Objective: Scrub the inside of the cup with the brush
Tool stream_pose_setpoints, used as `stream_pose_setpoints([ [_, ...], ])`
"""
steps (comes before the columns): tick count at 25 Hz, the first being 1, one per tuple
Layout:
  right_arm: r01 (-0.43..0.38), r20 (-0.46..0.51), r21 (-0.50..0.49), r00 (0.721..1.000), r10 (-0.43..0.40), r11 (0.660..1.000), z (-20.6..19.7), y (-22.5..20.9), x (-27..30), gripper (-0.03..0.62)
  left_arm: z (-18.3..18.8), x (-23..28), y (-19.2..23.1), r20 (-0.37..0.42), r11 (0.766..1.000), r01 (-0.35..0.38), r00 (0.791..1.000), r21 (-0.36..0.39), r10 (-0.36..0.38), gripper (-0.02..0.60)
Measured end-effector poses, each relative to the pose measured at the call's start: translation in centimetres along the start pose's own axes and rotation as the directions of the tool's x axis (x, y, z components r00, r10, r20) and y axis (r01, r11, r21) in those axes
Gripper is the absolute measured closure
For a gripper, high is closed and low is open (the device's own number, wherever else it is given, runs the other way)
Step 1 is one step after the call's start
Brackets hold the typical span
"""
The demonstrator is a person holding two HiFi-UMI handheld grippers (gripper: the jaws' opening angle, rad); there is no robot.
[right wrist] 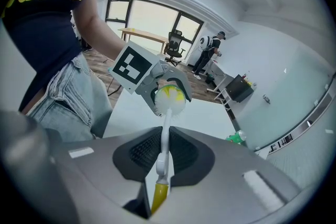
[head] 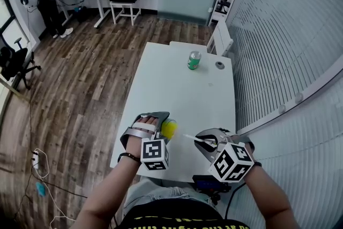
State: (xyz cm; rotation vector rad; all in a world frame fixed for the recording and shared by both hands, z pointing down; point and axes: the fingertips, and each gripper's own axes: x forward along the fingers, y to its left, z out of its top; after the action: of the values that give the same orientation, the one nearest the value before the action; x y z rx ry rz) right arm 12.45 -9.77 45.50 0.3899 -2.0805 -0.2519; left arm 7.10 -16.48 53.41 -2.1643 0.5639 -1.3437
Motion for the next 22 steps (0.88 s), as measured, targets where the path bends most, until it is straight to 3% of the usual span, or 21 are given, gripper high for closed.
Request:
stream_pose_setpoints([
  [10, -0.015, 0.016, 0.066, 1.0, 0.014, 0.998, -0.1, -0.5, 1.3, 0.548, 1.6, -0.3, -0.3, 0.007, 0.998, -0.02, 1.0, 0.064, 0.019, 0.173],
  [22, 0.002, 0.04, 0.074, 0.999, -0.005, 0.997, 0.3, -0.5, -0.2, 0.549, -0.2, -0.9, 0.4, -0.006, 0.999, -0.026, 1.0, 0.028, 0.027, 0.173],
])
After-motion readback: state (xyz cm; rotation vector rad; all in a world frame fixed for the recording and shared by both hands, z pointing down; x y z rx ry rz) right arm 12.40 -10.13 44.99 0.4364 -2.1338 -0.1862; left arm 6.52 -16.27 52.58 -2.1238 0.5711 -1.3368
